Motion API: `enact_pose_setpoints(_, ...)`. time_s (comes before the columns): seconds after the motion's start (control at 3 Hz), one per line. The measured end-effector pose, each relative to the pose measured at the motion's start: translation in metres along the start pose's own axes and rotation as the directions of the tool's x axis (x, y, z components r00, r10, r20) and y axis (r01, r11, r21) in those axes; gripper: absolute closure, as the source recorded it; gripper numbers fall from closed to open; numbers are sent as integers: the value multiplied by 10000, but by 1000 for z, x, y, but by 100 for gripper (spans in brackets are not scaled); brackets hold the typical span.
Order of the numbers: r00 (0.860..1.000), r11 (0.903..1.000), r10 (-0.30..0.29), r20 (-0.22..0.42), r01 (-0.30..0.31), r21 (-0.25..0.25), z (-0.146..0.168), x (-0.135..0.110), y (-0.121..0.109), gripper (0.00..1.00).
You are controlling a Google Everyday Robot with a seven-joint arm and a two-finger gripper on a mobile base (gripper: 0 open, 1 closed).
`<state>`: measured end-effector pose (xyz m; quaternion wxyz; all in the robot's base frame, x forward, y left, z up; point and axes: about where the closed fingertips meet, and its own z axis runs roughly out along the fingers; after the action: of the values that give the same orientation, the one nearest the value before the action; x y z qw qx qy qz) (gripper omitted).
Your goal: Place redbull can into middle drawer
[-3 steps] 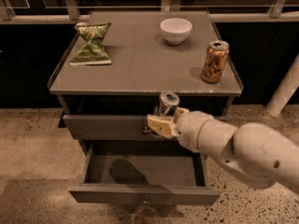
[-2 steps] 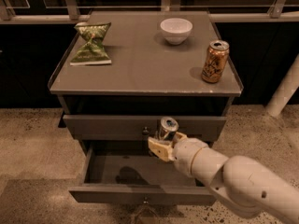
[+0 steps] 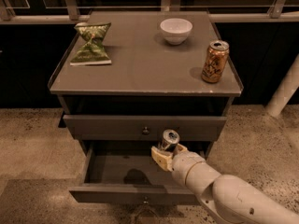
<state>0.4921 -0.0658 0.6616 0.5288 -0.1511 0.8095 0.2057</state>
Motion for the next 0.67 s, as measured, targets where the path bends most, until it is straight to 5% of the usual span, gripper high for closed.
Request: enact_pose_setpoints(0.67, 9999, 9999, 25, 164, -27, 111, 8, 16, -6, 100)
